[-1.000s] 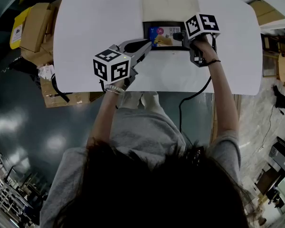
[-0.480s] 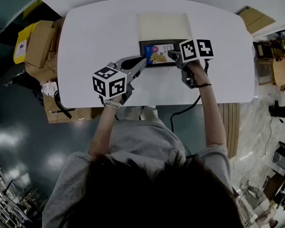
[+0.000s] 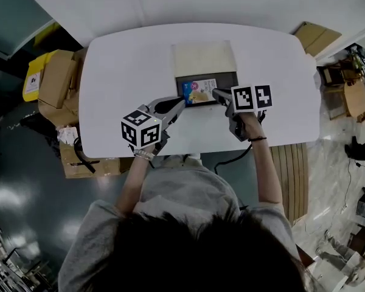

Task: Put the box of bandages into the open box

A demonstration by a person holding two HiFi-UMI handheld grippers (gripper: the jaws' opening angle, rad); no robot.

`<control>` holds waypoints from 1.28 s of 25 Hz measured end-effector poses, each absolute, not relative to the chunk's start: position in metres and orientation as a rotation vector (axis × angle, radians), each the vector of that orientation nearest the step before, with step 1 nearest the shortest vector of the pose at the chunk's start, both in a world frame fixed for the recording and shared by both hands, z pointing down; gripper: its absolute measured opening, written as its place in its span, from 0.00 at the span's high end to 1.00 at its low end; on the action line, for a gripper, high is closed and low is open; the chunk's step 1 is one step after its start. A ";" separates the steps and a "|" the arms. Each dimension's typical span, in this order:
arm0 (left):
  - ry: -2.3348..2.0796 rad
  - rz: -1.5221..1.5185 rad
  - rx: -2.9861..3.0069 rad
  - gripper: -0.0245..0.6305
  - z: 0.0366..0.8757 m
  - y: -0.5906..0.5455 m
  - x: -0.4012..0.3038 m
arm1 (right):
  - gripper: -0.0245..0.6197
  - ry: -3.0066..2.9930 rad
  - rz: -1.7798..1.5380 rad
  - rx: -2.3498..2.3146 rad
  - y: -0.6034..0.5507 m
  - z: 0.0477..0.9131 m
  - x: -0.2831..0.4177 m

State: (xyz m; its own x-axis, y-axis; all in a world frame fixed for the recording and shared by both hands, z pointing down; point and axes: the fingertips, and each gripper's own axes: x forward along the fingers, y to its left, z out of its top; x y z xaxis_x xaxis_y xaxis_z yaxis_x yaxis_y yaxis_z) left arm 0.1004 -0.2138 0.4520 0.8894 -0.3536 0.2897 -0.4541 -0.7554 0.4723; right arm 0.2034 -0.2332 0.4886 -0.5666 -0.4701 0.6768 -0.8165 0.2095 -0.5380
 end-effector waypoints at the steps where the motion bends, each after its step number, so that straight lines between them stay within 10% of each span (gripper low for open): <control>1: -0.584 0.243 2.514 0.97 0.450 -0.213 0.100 | 0.94 -2.150 1.287 1.203 -0.231 0.484 0.202; 32: -0.849 0.100 2.712 0.97 0.387 -0.216 0.084 | 0.94 -2.701 0.697 1.486 -0.197 0.371 0.221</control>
